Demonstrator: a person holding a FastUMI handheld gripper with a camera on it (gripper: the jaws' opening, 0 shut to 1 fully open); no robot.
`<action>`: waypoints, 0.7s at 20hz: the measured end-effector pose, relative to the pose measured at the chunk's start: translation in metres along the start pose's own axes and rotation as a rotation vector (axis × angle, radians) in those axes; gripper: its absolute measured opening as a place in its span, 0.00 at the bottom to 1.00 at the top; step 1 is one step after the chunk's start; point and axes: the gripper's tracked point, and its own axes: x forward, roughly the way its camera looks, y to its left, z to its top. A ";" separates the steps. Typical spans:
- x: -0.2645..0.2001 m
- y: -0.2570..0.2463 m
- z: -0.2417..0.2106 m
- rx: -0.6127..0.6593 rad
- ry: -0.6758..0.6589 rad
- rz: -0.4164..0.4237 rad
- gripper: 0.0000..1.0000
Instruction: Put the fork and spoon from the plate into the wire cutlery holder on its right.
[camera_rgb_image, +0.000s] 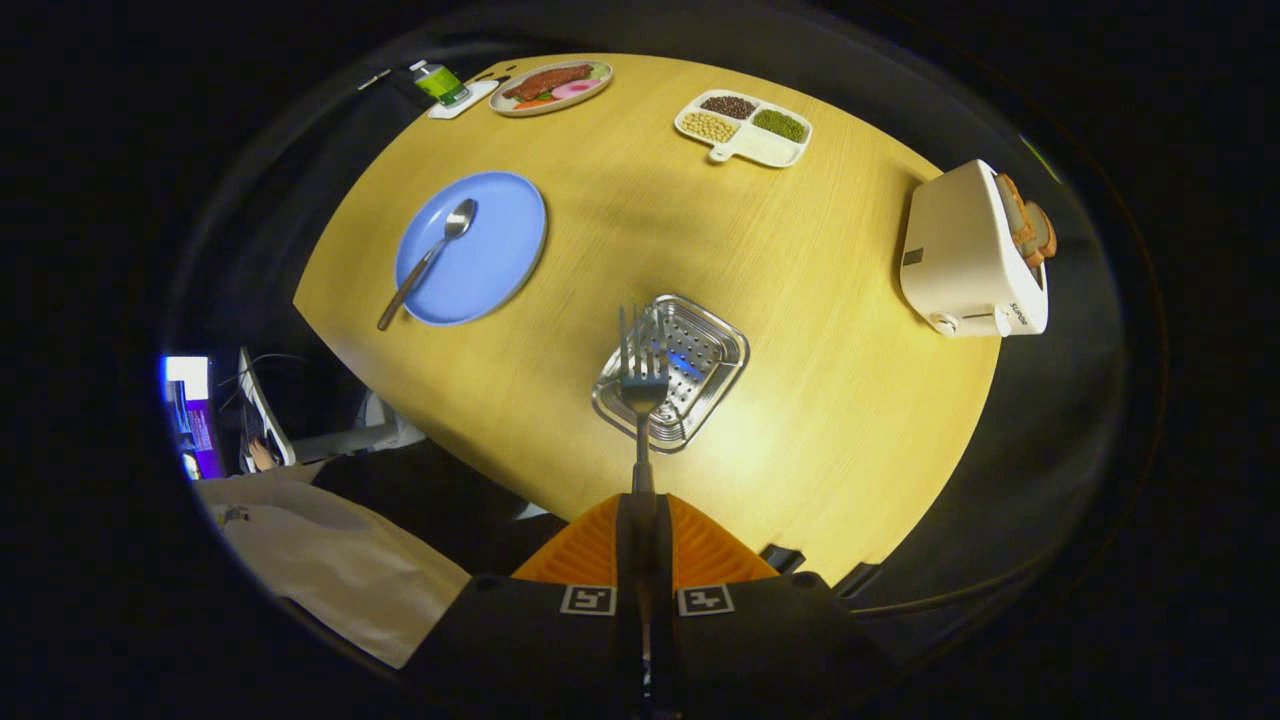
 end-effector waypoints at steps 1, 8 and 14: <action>0.006 -0.005 -0.001 -0.006 0.021 0.000 0.08; 0.030 -0.013 0.005 -0.011 0.143 0.004 0.08; 0.040 -0.010 0.024 -0.016 0.165 0.002 0.12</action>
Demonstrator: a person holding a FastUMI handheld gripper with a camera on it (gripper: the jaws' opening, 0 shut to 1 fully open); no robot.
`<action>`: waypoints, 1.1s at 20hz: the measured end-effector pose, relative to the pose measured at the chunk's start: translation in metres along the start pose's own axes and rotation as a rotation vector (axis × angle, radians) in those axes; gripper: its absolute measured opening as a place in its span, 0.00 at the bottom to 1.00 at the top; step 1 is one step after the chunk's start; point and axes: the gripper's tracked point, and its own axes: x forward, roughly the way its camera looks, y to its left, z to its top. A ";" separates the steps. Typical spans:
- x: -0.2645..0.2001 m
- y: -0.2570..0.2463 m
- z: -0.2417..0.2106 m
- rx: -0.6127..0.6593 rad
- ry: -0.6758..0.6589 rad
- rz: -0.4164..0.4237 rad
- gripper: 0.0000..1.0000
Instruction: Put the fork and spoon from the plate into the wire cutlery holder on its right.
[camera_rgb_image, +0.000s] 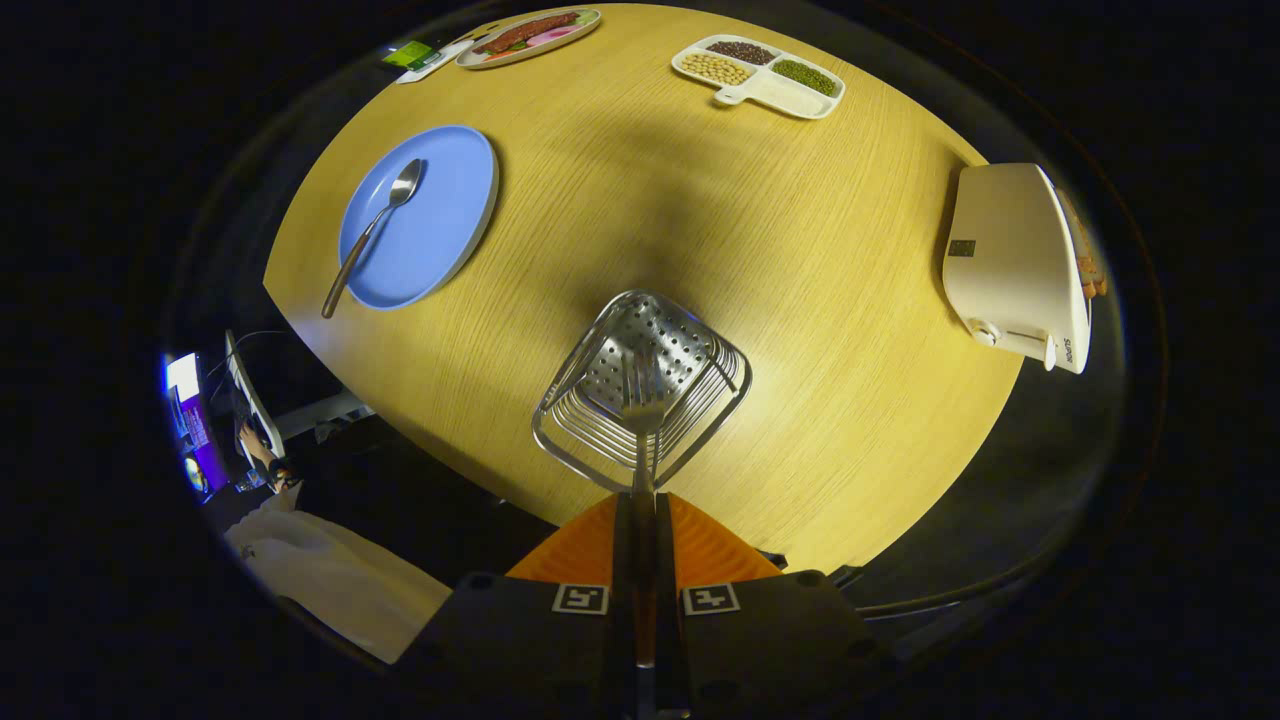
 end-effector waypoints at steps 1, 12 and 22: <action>-0.001 0.000 0.005 0.008 -0.017 -0.001 0.16; -0.042 0.053 0.032 0.143 -0.293 0.123 1.00; -0.085 0.158 0.071 0.092 -0.557 0.227 1.00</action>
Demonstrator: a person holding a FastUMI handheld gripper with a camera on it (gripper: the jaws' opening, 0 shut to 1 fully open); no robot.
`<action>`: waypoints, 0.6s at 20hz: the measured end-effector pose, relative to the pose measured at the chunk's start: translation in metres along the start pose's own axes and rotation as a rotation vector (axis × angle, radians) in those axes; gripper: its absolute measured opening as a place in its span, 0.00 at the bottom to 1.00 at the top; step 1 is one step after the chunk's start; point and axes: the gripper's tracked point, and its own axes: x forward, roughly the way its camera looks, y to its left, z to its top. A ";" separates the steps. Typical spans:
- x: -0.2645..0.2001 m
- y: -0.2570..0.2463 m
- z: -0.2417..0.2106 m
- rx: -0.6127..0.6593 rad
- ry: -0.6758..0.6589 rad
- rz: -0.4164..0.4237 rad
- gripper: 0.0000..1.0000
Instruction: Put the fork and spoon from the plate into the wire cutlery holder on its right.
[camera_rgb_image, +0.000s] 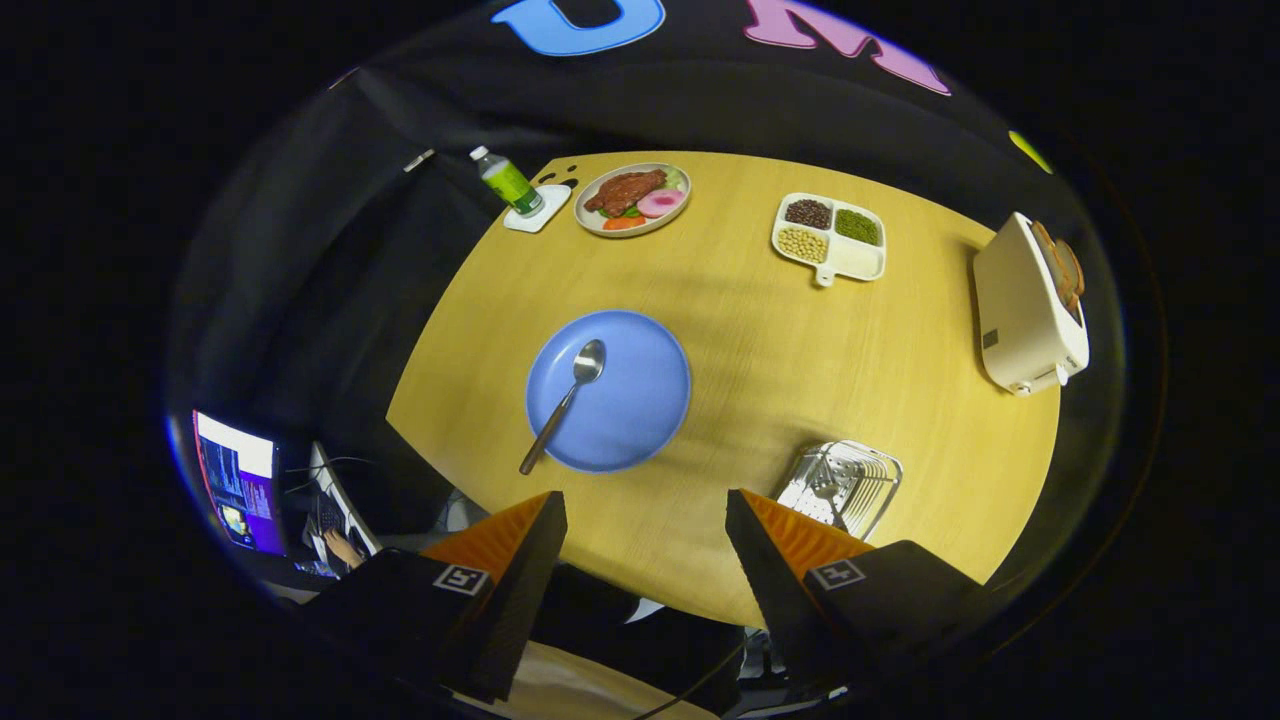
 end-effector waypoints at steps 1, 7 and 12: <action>0.008 0.008 0.003 -0.006 -0.010 0.004 1.00; 0.071 0.066 0.023 0.063 -0.007 0.096 1.00; 0.131 0.085 0.024 0.123 0.046 0.084 1.00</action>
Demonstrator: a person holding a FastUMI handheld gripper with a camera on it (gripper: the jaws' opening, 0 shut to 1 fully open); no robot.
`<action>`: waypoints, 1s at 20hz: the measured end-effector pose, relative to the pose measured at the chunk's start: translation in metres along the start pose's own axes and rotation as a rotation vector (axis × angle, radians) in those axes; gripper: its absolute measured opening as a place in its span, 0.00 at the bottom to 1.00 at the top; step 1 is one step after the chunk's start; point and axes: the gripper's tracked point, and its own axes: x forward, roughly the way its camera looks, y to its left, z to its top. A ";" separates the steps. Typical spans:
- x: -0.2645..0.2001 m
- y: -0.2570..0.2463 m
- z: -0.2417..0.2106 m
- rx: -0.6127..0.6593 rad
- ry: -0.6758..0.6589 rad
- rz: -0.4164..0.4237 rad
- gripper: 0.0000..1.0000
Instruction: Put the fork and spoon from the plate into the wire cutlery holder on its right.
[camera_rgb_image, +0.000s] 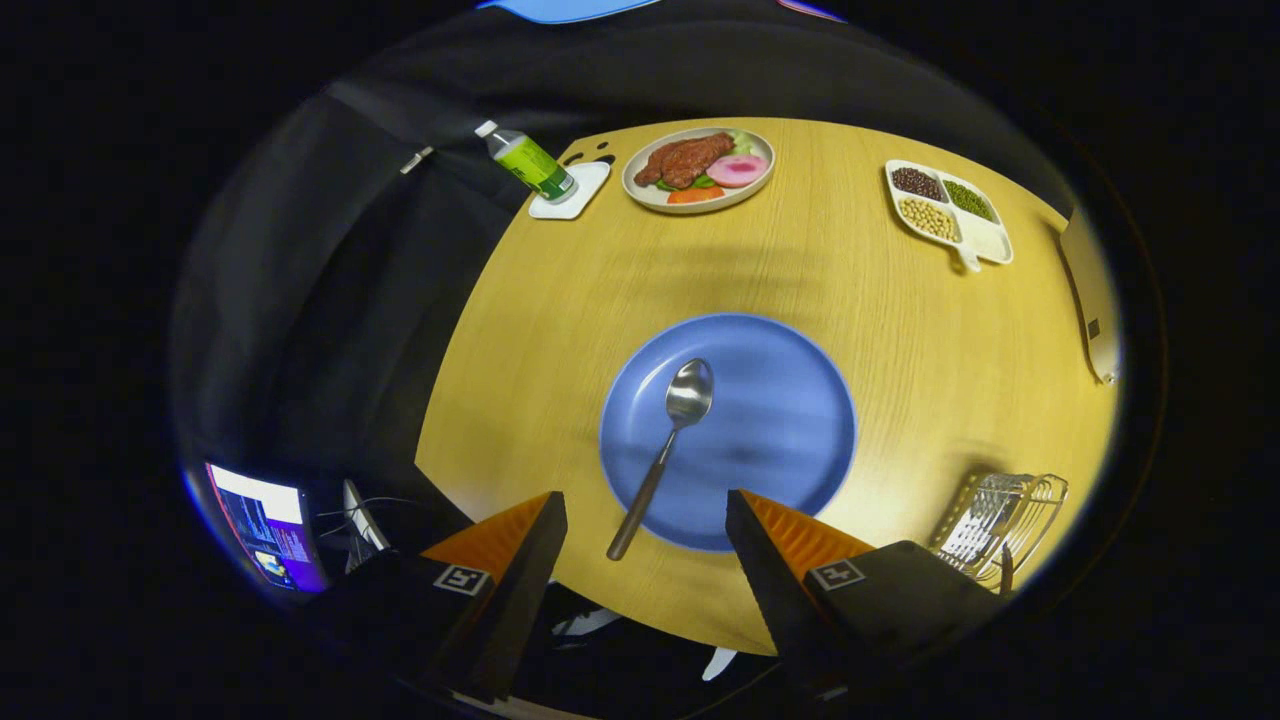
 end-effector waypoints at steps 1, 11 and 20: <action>0.012 -0.002 -0.002 0.008 0.012 -0.016 1.00; 0.081 -0.033 -0.029 0.099 0.100 -0.172 0.99; 0.090 -0.025 -0.033 0.111 0.147 -0.140 0.20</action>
